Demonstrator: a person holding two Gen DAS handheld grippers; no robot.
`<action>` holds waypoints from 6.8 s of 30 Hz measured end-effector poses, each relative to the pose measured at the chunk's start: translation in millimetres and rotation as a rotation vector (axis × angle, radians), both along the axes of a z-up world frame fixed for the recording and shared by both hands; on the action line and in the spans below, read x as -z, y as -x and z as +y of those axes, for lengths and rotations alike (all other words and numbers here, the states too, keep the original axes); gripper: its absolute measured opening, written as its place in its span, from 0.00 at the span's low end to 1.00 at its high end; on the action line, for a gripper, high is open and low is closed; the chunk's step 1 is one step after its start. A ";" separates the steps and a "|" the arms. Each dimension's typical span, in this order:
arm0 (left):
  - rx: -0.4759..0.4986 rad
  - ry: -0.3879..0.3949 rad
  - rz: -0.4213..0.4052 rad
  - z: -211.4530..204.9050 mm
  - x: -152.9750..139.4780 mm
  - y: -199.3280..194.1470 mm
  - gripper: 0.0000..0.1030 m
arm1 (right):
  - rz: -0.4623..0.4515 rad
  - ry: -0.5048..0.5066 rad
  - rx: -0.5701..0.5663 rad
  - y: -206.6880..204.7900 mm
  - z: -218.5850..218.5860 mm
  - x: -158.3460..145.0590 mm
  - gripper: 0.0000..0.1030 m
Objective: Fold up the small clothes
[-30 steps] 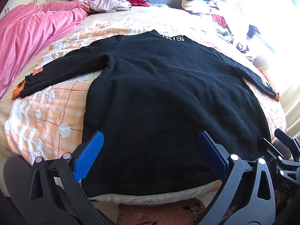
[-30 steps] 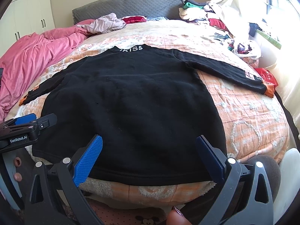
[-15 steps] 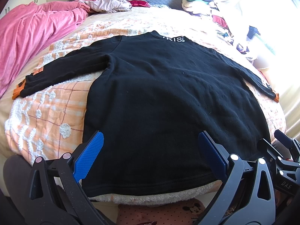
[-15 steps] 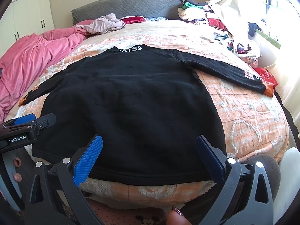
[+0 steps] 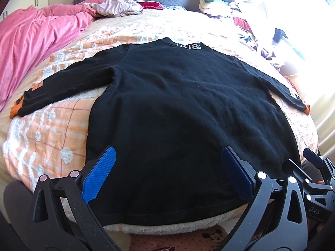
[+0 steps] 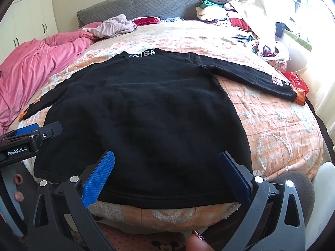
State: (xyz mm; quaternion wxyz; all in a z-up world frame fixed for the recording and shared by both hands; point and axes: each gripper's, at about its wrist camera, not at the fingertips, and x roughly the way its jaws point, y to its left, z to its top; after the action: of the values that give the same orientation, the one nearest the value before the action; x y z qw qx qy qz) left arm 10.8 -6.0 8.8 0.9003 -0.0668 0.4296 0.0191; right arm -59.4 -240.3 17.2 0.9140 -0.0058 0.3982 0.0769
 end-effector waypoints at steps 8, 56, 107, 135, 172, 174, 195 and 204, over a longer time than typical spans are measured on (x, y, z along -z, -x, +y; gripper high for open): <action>0.022 -0.008 0.002 -5.0 -0.1 -19.5 0.92 | -0.010 0.006 0.029 -15.7 -9.5 -6.8 0.96; 0.019 -0.024 -0.016 -5.9 -35.7 -186.4 0.92 | -0.034 -0.159 0.200 -227.2 -51.8 -68.0 0.96; 0.091 -0.013 0.096 -69.9 31.2 -261.6 0.92 | 0.079 -0.525 1.008 -211.7 -308.6 44.8 0.96; -0.028 0.242 0.052 2.6 0.2 -226.0 0.92 | -0.245 -0.496 0.498 -226.5 -225.9 -32.1 0.19; 0.010 0.646 0.057 36.9 2.1 -202.0 0.91 | -0.098 -0.303 -0.158 -238.7 4.6 -18.4 0.21; 0.007 0.661 0.062 34.9 5.2 -204.9 0.91 | -0.066 -0.324 -0.192 -239.4 9.1 -14.6 0.41; 0.082 0.487 0.161 -39.4 42.7 -238.9 0.10 | -0.056 -0.475 0.054 -244.1 -91.4 -30.6 0.62; 0.152 0.442 0.051 -41.4 5.3 -228.3 0.06 | -0.049 -0.400 0.217 -244.0 -131.5 -32.9 0.62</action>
State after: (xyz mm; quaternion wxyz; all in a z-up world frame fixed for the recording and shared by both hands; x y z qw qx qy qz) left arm 239.1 -47.5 3.4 0.8516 -0.2293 0.4496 -0.1417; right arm 184.6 -371.8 50.1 0.9094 0.2164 0.3508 0.0554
